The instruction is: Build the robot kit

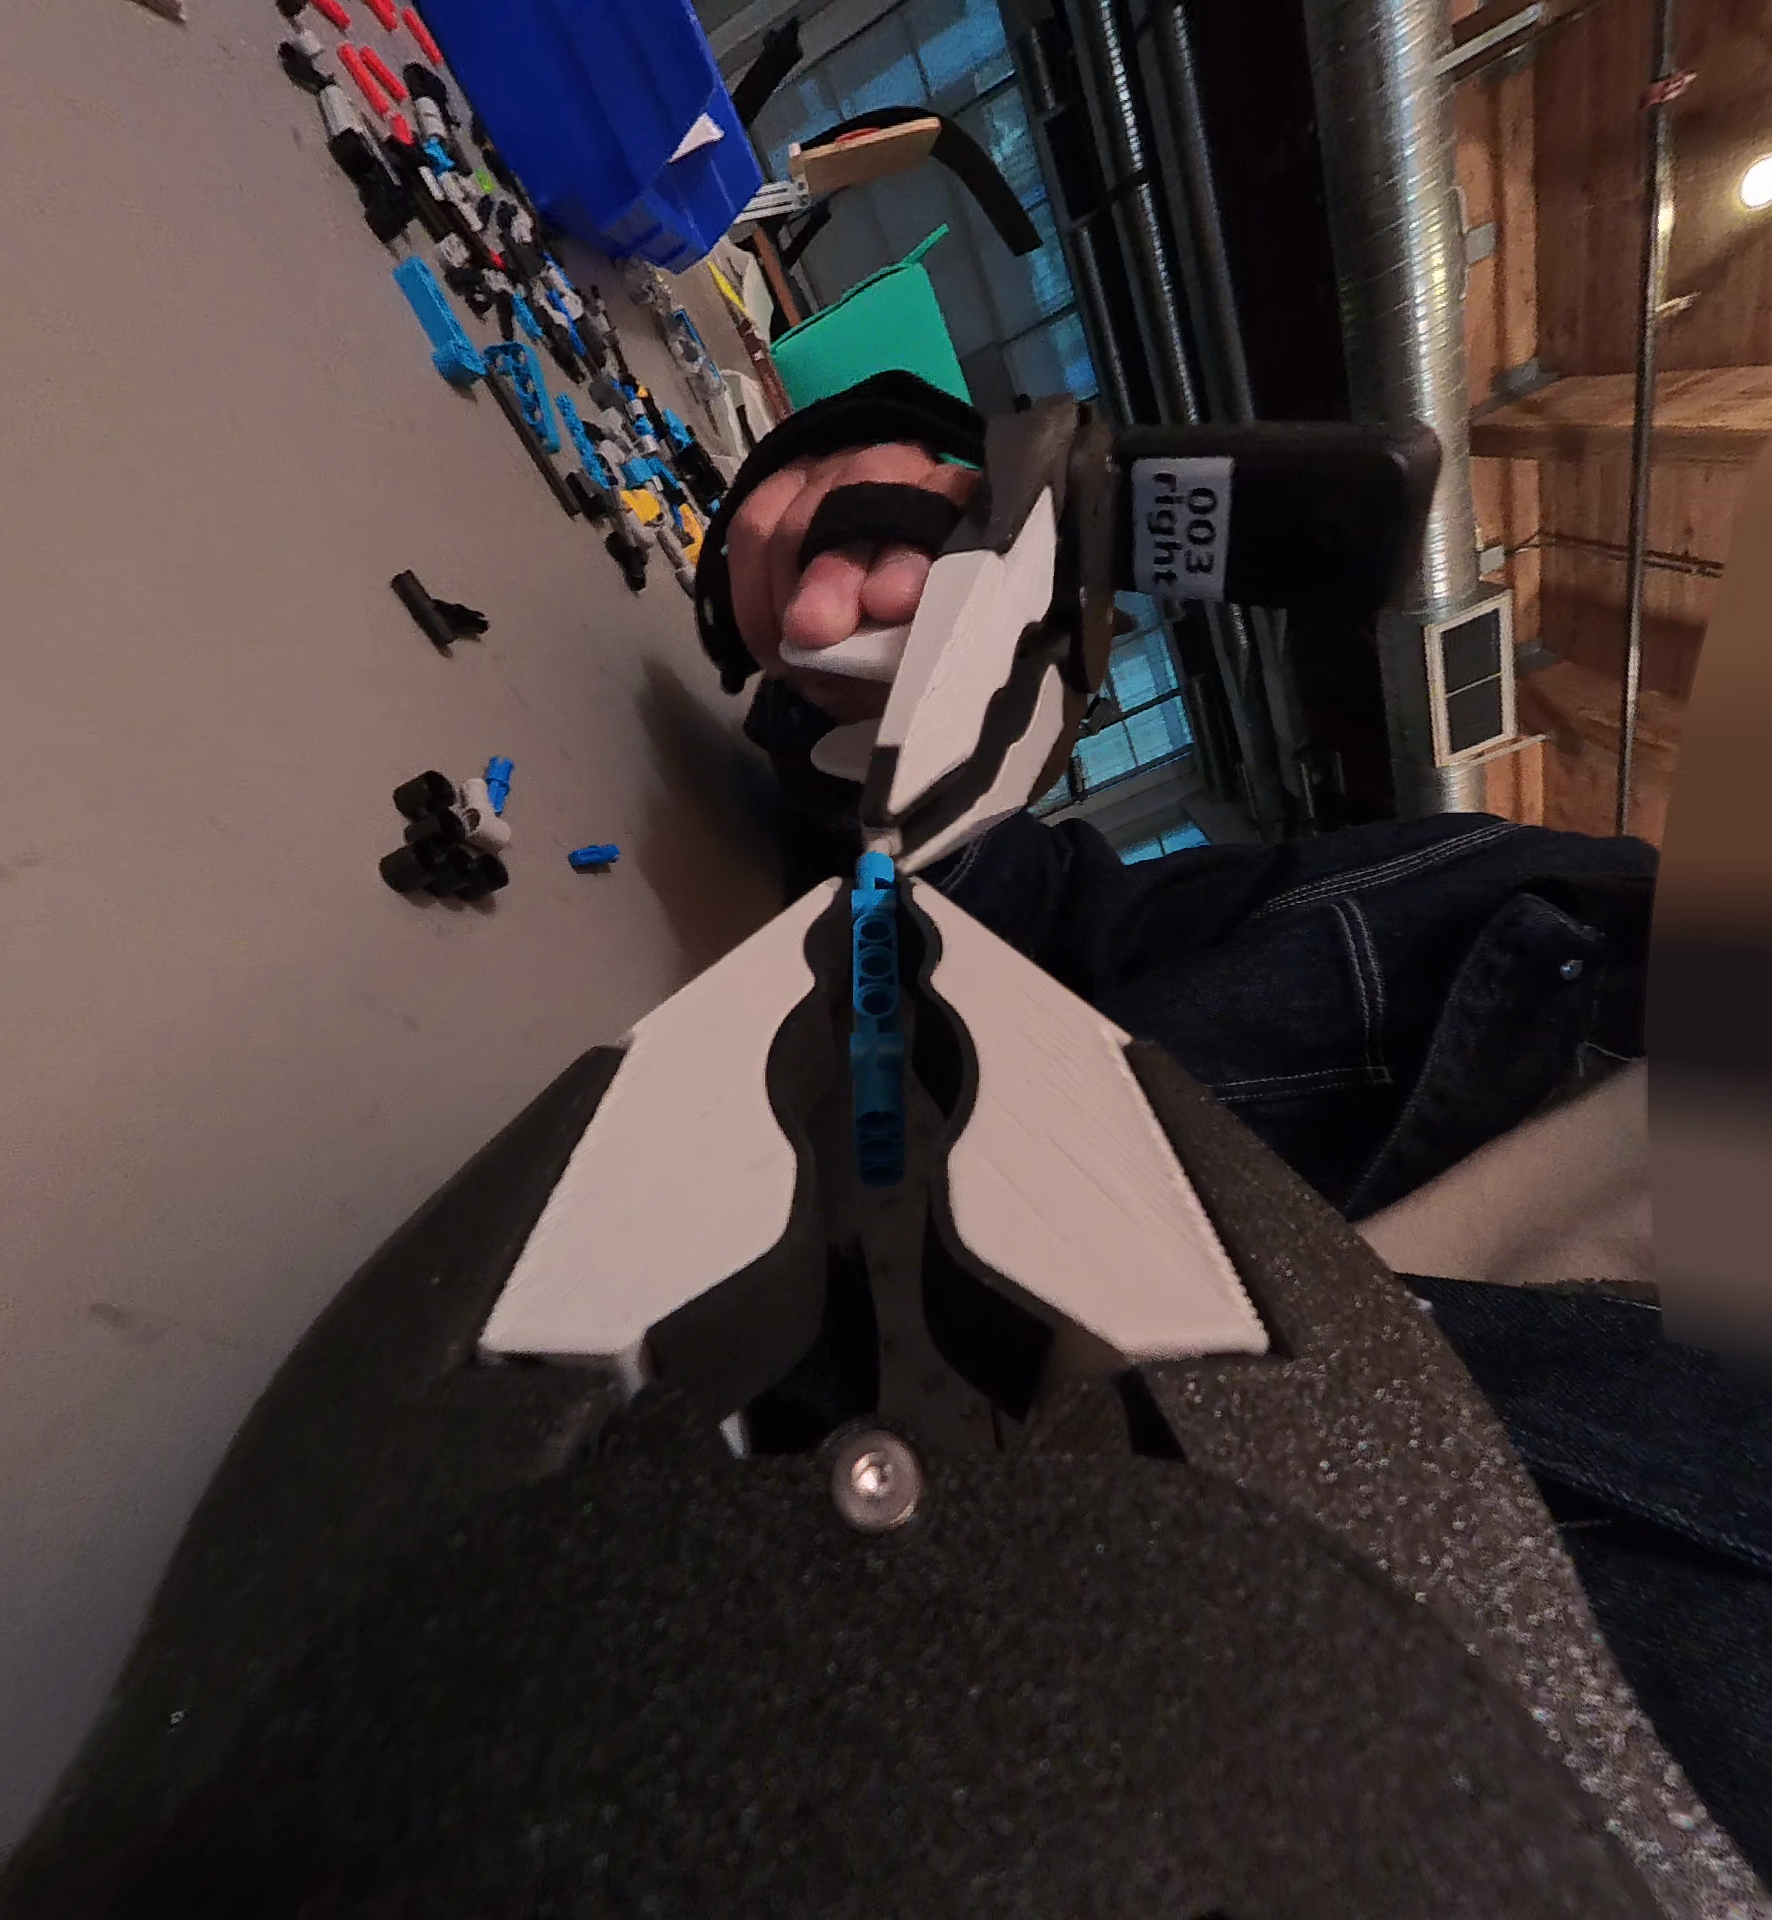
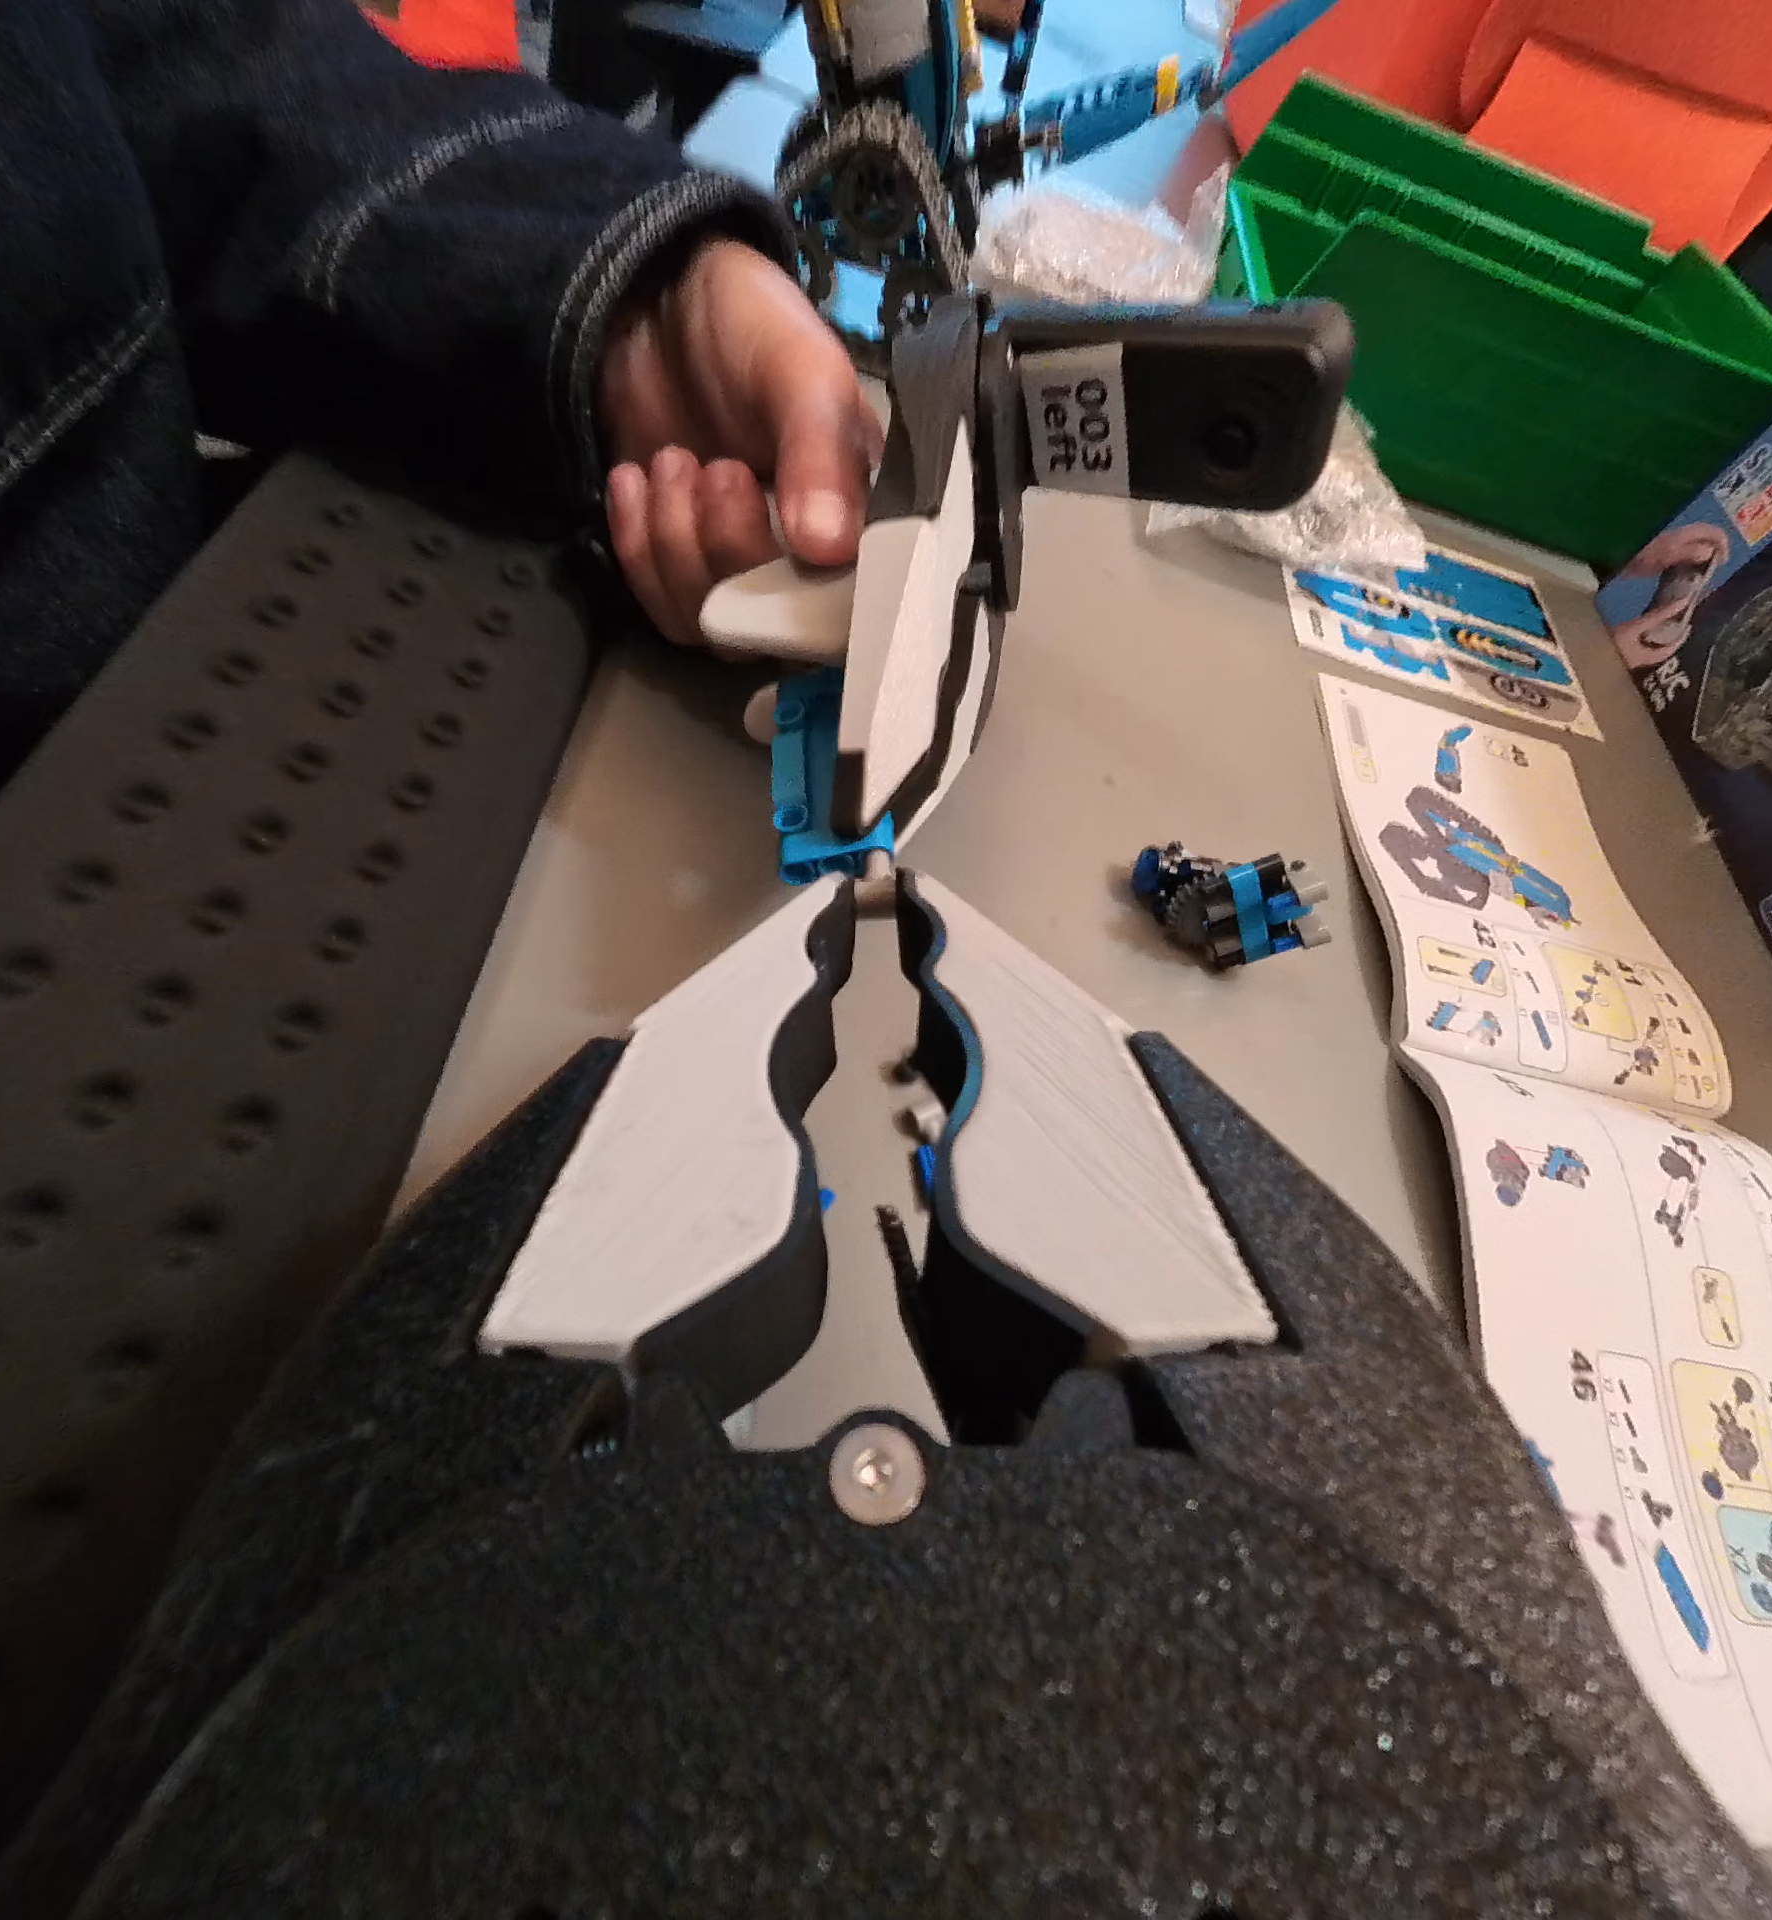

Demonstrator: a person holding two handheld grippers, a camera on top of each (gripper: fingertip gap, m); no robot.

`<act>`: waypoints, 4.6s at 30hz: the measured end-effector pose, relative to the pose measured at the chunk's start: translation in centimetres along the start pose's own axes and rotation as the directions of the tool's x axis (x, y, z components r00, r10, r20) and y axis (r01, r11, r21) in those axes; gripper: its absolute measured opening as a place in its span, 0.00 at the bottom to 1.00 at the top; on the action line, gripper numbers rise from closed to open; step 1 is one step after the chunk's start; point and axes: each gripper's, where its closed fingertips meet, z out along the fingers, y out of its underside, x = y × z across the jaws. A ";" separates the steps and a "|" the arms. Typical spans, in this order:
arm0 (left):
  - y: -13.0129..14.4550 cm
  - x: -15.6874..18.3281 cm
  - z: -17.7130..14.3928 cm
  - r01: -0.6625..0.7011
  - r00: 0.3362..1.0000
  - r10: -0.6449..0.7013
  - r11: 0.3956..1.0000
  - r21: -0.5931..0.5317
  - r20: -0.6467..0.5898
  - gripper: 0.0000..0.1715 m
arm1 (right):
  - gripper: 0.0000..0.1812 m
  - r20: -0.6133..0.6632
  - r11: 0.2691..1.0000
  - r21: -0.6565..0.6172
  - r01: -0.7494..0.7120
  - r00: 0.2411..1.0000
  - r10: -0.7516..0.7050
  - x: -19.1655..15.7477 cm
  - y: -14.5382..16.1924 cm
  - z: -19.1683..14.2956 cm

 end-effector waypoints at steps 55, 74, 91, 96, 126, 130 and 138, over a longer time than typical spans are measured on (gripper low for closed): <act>0.4 0.9 1.4 -0.797 -0.229 0.895 0.054 -0.602 0.384 0.11 | 0.04 0.241 0.863 -0.014 -0.506 0.836 0.493 -0.9 1.6 -1.0; 0.2 0.0 1.8 -0.696 -0.483 0.820 -0.148 -0.703 0.306 0.04 | 0.04 0.376 0.821 0.011 -0.571 0.763 0.526 -2.0 -0.2 -1.4; 0.7 -1.0 1.9 -0.614 -0.573 0.788 -0.232 -0.754 0.224 0.02 | 0.04 0.326 0.856 -0.037 -0.516 0.803 0.498 -2.1 0.7 -1.0; 1.1 -1.6 1.9 -0.584 -0.583 0.792 -0.254 -0.771 0.180 0.14 | 0.04 0.278 0.883 -0.036 -0.469 0.844 0.460 -1.8 0.8 -0.8; -1.4 1.2 0.6 -0.800 0.428 0.766 0.568 -0.194 0.479 0.01 | 0.05 0.084 0.952 0.219 -0.213 0.976 0.199 0.6 -2.5 -1.6; -1.0 1.2 0.8 -0.796 0.438 0.775 0.570 -0.204 0.456 0.01 | 0.05 0.046 0.957 0.225 -0.183 0.983 0.177 0.9 -2.6 -1.6; -0.2 0.4 1.2 -0.791 0.403 0.803 0.547 -0.274 0.440 0.01 | 0.04 0.076 0.974 0.145 -0.174 0.983 0.165 0.0 -1.7 -1.1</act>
